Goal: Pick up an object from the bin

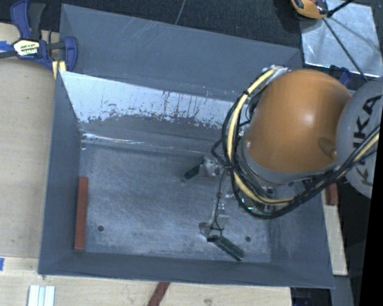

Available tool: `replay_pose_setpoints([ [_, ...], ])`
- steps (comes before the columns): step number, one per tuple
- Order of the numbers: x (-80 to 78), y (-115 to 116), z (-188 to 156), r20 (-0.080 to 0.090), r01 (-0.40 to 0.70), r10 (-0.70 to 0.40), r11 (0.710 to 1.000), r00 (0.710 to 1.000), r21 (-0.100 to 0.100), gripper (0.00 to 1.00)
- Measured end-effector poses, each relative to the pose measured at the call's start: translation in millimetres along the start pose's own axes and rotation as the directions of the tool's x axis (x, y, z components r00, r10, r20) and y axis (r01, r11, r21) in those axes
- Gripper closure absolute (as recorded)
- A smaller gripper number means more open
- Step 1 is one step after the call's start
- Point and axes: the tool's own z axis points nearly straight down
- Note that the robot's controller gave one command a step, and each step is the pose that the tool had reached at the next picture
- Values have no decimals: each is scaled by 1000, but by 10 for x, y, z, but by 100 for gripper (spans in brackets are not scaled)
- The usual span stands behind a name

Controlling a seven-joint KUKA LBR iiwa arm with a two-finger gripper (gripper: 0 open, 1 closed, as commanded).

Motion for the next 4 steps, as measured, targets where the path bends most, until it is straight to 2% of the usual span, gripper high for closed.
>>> replay_pose_setpoints([
  [1,-14,-1,-34,7,-2,2,1000,1000,-1,0],
  [2,-425,-396,845,13,88,-88,996,996,1,0],
  [3,-174,-1182,844,3,268,-268,963,963,4,0],
  [4,24,-1165,979,6,217,-217,976,976,1,0],
])
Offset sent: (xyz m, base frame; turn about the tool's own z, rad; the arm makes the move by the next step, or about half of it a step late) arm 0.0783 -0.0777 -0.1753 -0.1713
